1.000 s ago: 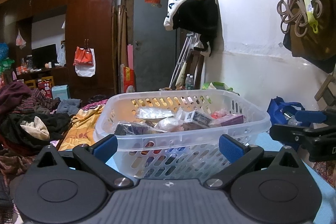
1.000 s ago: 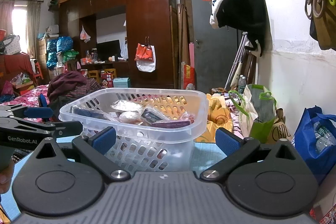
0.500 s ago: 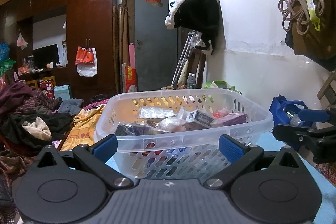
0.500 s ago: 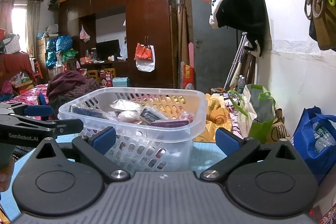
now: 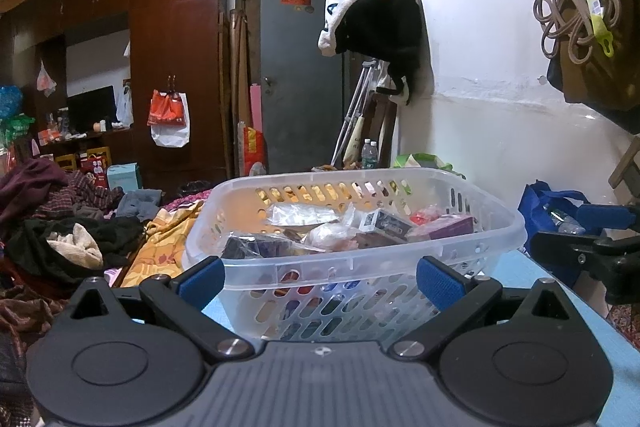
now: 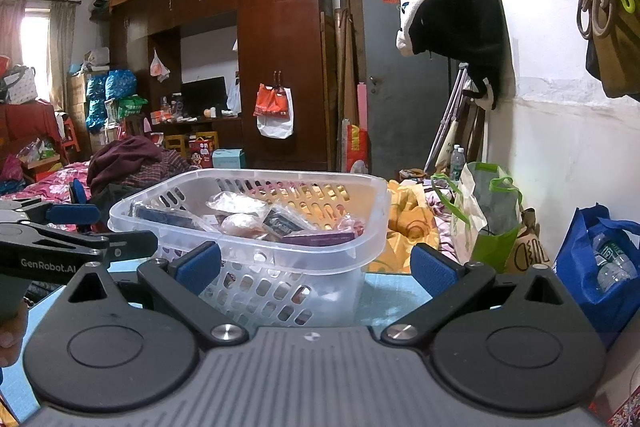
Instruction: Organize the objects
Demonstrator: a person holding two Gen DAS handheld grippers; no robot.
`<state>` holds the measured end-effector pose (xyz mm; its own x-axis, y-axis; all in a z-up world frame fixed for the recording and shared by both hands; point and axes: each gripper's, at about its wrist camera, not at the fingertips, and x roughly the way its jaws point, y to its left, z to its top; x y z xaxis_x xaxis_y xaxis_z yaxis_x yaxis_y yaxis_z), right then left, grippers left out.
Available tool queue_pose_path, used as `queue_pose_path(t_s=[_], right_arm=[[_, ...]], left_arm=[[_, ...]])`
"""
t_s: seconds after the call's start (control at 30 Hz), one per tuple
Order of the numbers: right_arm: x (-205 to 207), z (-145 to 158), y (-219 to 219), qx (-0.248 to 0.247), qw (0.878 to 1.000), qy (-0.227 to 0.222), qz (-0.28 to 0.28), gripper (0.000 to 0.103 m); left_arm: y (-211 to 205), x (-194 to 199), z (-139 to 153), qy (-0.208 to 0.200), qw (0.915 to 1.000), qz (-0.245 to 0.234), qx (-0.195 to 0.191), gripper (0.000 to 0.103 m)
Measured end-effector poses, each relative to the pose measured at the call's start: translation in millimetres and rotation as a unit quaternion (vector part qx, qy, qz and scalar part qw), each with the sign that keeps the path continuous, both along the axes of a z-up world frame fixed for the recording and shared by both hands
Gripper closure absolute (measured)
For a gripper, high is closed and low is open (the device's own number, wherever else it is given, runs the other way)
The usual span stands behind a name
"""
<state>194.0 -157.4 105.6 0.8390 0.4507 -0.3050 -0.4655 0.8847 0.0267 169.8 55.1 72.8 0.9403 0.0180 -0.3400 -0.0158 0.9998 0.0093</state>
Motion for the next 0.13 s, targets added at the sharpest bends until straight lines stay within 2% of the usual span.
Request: queue_pose_path(t_s=[0.13], right_arm=[[0.4,-0.8,-0.6,-0.002,1.0,0.002,0.0,0.0]], left_arm=[[-1.7,-0.1,-0.5,-0.002,1.0,0.005,0.003,0.0]])
